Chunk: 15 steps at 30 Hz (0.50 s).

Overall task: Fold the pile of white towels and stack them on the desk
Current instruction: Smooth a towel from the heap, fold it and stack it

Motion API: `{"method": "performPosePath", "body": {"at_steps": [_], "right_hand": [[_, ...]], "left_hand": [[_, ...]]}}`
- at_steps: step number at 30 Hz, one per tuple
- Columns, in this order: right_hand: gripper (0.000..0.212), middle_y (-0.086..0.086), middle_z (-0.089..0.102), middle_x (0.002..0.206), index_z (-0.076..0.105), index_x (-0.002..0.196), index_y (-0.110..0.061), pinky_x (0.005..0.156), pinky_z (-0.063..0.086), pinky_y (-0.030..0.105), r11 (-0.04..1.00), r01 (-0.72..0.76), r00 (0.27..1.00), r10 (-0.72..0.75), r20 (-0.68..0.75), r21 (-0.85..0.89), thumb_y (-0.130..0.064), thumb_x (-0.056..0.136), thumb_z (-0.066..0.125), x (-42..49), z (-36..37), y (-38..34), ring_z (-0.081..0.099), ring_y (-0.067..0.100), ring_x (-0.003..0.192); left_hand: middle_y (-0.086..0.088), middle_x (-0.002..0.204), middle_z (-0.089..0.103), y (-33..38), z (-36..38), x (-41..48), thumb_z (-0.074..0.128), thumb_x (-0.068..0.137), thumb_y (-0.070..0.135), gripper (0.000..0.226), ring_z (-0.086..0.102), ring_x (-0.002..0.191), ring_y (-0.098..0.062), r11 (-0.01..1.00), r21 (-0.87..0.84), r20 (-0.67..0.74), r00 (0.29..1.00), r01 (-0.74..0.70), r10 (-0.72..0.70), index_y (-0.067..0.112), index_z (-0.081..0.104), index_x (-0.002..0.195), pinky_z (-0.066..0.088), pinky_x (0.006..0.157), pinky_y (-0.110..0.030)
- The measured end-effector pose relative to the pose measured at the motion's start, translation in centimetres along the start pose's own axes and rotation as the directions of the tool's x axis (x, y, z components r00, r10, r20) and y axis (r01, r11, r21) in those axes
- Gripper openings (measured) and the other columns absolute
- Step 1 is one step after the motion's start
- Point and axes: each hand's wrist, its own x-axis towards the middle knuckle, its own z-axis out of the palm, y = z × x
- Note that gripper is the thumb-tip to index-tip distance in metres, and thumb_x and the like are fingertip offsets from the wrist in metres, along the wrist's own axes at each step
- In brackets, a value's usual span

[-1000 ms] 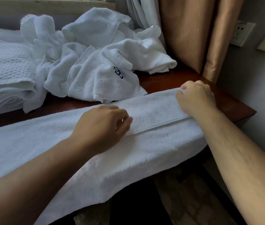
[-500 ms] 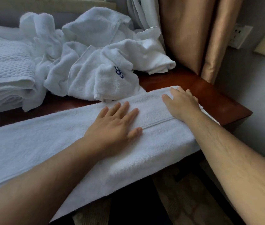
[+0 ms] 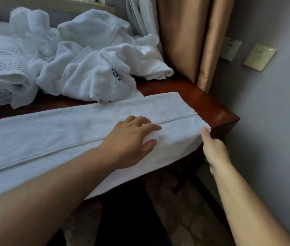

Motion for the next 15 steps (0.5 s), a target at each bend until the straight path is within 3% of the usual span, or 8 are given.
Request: {"method": "performPosePath", "body": {"at_steps": [2, 5, 7, 9, 12, 15], "right_hand": [[0.092, -0.01, 0.054, 0.113, 0.056, 0.138, -0.017, 0.09, 0.048, 0.04, 0.993, -0.084, 0.987, 0.071, 0.146, 0.085, -0.087, 0.079, 0.047, 0.4, -0.3, 0.9, 0.056, 0.02, 0.11], [0.075, -0.023, 0.065, 0.097, 0.069, 0.109, -0.03, 0.079, 0.045, 0.023, 0.99, 0.042, 0.975, -0.07, 0.211, 0.136, -0.091, 0.067, 0.058, 0.0, -1.2, 1.6, 0.061, 0.003, 0.094], [0.05, -0.015, 0.076, 0.094, 0.073, 0.094, -0.032, 0.068, 0.049, 0.017, 0.974, 0.118, 0.969, -0.156, 0.19, 0.195, -0.076, 0.07, 0.072, -0.2, -1.5, 1.8, 0.071, 0.003, 0.087], [0.034, -0.01, 0.077, 0.096, 0.072, 0.094, -0.031, 0.062, 0.054, 0.018, 0.95, 0.16, 0.965, -0.208, 0.16, 0.268, -0.057, 0.072, 0.076, -0.4, -1.8, 1.8, 0.073, 0.006, 0.085], [0.043, -0.005, 0.074, 0.101, 0.061, 0.104, -0.036, 0.063, 0.056, 0.025, 0.921, 0.197, 0.961, -0.249, 0.117, 0.336, -0.052, 0.068, 0.077, -1.0, -2.1, 1.1, 0.073, 0.006, 0.085], [0.046, -0.004, 0.072, 0.106, 0.055, 0.11, -0.057, 0.071, 0.059, 0.03, 0.875, 0.287, 0.934, -0.346, 0.09, 0.389, -0.042, 0.073, 0.078, -1.9, -2.7, -0.3, 0.073, 0.008, 0.09]], "left_hand": [[0.013, 0.147, 0.045, -0.3, 0.3, -0.1, 0.041, 0.098, 0.055, 0.048, 0.034, 0.134, -0.014, 1.0, 0.016, 0.009, 1.0, 0.005, -0.005, 0.043, 0.045, 0.144, 0.033, 0.11, -0.038], [0.013, 0.146, 0.047, -0.5, 0.4, -0.1, 0.043, 0.098, 0.054, 0.047, 0.035, 0.133, -0.014, 1.0, -0.013, -0.006, 1.0, 0.016, -0.016, 0.042, 0.047, 0.143, 0.034, 0.108, -0.038], [0.013, 0.145, 0.047, -0.5, 0.4, -0.1, 0.045, 0.098, 0.052, 0.045, 0.035, 0.133, -0.013, 1.0, -0.022, -0.015, 1.0, 0.018, -0.018, 0.041, 0.049, 0.142, 0.034, 0.107, -0.037], [0.015, 0.144, 0.047, -0.5, 0.4, 0.0, 0.046, 0.098, 0.052, 0.043, 0.035, 0.133, -0.012, 1.0, -0.02, -0.017, 1.0, 0.02, -0.02, 0.042, 0.05, 0.141, 0.033, 0.106, -0.035], [0.017, 0.144, 0.047, -0.6, 0.5, -0.1, 0.048, 0.099, 0.052, 0.041, 0.035, 0.133, -0.011, 0.999, -0.039, -0.012, 1.0, 0.027, -0.028, 0.044, 0.051, 0.139, 0.032, 0.106, -0.034], [0.017, 0.143, 0.047, -0.7, 0.5, 0.0, 0.05, 0.098, 0.051, 0.04, 0.035, 0.132, -0.01, 0.997, -0.062, -0.009, 0.999, 0.037, -0.038, 0.044, 0.052, 0.137, 0.033, 0.107, -0.035]]}}
